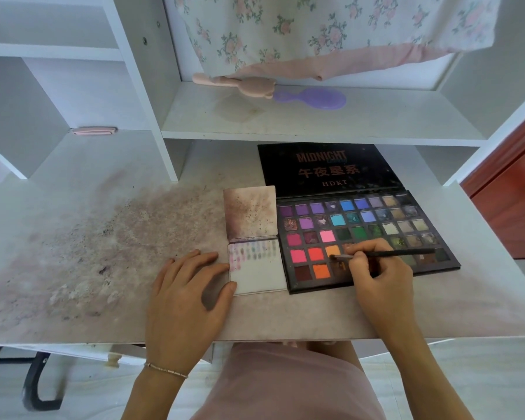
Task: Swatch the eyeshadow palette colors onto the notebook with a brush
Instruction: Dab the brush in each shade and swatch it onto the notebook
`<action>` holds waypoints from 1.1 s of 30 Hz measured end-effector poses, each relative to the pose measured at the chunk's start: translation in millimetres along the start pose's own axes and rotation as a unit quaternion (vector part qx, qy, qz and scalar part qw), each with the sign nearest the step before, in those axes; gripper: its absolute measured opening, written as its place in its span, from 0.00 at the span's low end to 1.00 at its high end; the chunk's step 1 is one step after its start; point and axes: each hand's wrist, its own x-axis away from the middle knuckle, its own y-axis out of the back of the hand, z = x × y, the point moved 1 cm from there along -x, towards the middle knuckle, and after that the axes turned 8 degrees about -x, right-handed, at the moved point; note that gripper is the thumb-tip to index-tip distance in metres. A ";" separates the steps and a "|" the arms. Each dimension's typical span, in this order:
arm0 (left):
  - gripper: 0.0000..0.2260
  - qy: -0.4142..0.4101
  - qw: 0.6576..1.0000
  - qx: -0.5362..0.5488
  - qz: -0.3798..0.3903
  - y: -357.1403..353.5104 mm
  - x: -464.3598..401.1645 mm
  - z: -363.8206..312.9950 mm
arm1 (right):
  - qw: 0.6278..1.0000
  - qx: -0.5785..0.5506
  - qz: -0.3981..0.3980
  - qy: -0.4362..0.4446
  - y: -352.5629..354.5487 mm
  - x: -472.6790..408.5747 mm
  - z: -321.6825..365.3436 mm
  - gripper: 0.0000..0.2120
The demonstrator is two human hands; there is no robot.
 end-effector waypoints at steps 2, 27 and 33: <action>0.18 0.001 1.000 0.001 -0.001 0.1 -0.2 -0.1 | 1.000 -0.028 -0.009 0.000 -0.2 0.7 2.6 0.08; 0.17 0.003 1.000 0.005 0.004 2.1 -0.7 -1.2 | 0.980 -0.085 0.177 0.031 -72.0 11.6 33.0 0.15; 0.16 0.004 1.000 0.007 -0.003 1.0 -0.4 -1.2 | 0.980 -0.064 0.186 0.036 -72.8 10.8 31.2 0.18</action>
